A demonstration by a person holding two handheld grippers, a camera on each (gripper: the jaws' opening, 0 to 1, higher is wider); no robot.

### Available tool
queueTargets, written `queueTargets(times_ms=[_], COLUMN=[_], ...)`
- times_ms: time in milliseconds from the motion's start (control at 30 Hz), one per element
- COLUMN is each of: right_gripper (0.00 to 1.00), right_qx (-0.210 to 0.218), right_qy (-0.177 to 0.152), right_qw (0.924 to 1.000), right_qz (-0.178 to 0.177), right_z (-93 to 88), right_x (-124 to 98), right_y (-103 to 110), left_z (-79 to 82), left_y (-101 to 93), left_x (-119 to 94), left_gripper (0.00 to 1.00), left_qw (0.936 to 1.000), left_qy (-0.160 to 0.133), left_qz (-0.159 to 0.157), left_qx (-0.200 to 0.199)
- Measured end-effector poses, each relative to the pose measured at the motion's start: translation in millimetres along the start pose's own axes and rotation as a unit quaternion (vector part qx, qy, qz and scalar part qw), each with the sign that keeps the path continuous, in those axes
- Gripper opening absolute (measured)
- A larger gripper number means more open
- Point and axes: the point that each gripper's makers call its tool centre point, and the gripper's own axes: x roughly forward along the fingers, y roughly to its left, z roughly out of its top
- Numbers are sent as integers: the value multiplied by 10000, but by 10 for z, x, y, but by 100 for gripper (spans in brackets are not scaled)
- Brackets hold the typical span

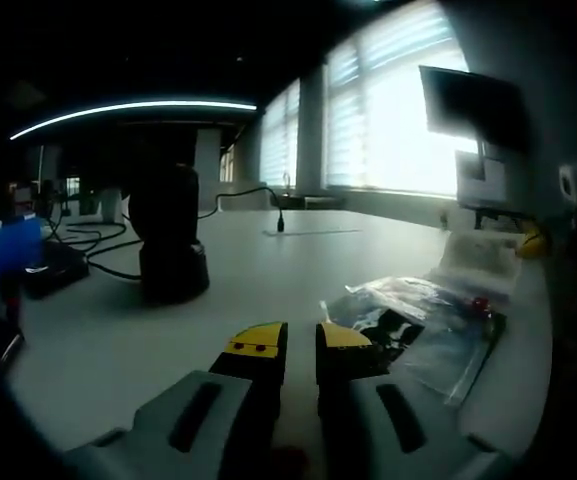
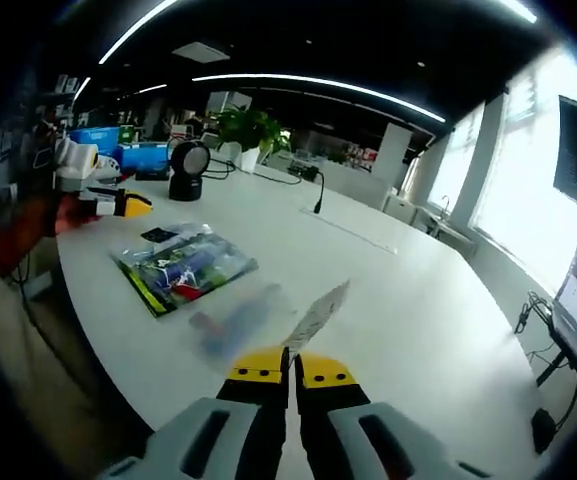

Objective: Clip sheet goods on table flip sheet goods clip sheet goods scan sheet goods put sheet goods back to table

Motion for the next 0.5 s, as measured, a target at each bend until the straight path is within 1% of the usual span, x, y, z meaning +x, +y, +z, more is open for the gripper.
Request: queueTargets(times_ms=[200, 267, 300, 333, 500], right_gripper=[0, 1, 1, 2, 3], right_qx=[-47, -174, -395, -343, -374], right_qy=[-68, -43, -15, -8, -13], right_qw=[9999, 9998, 9992, 9994, 9993], right_qz=[60, 17, 102, 90, 73], right_z=[17, 1, -10, -23, -17], right_x=[-12, -17, -19, -20, -26], right_y=[8, 0, 19, 34, 9], left_z=[-2, 0, 1, 1, 3], left_y=[5, 4, 4, 15, 27], left_x=[4, 5, 6, 8, 11], left_gripper=[4, 4, 4, 4, 4], left_qw=[10000, 10000, 10000, 10000, 10000], left_qy=[3, -2, -5, -6, -8], left_qz=[-4, -11, -12, -11, -11], left_qx=[1, -1, 0, -1, -7])
